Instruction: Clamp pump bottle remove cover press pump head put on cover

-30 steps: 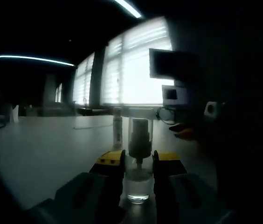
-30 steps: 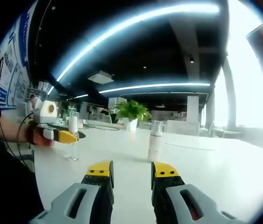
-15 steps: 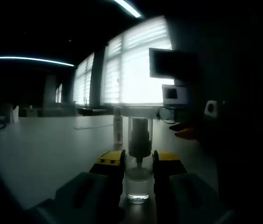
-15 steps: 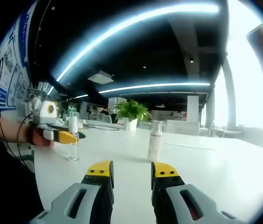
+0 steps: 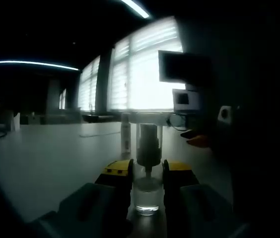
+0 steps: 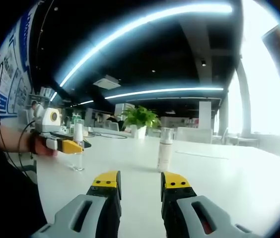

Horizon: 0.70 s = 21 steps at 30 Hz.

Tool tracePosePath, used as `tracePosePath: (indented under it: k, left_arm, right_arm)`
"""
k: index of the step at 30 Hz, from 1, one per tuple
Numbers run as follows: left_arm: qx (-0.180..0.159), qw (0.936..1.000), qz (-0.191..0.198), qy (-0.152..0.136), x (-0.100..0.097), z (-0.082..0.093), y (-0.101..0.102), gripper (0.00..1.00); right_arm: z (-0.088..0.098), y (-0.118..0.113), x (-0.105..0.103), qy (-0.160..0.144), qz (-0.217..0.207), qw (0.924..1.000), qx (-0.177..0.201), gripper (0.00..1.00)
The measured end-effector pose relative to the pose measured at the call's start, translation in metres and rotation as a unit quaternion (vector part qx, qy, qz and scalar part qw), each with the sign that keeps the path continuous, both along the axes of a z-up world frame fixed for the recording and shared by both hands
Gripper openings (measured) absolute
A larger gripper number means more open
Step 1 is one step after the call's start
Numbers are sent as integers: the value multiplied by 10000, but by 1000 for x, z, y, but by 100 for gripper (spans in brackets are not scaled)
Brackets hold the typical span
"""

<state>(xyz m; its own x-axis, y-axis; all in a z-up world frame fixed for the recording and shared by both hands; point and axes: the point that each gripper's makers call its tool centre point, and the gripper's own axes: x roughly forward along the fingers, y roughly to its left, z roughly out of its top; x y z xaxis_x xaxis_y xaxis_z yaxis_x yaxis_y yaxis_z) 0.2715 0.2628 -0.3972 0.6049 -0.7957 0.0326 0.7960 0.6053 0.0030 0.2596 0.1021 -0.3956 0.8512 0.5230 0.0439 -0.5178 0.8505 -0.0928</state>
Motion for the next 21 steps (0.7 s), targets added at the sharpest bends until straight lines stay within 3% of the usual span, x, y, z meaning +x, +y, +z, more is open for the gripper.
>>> tracePosePath:
  k: [3,9,14,21]
  left_arm:
    - [-10,10000,3,20,1,0,0,15]
    - [-27,10000,-5,45,2,0,1,15]
    - [-32,10000,1,55,3,0,1,15]
    - [-34,10000,-10,45,1,0,0,15]
  right_arm:
    - [-2,1,-2,97,36,9999,14,27]
    - [8,-6,-2,274,46,9976,632,27]
    - [13,-6,-6,273,61,9983,520,27]
    - [32,-3,-10,165,175,9972,709,27]
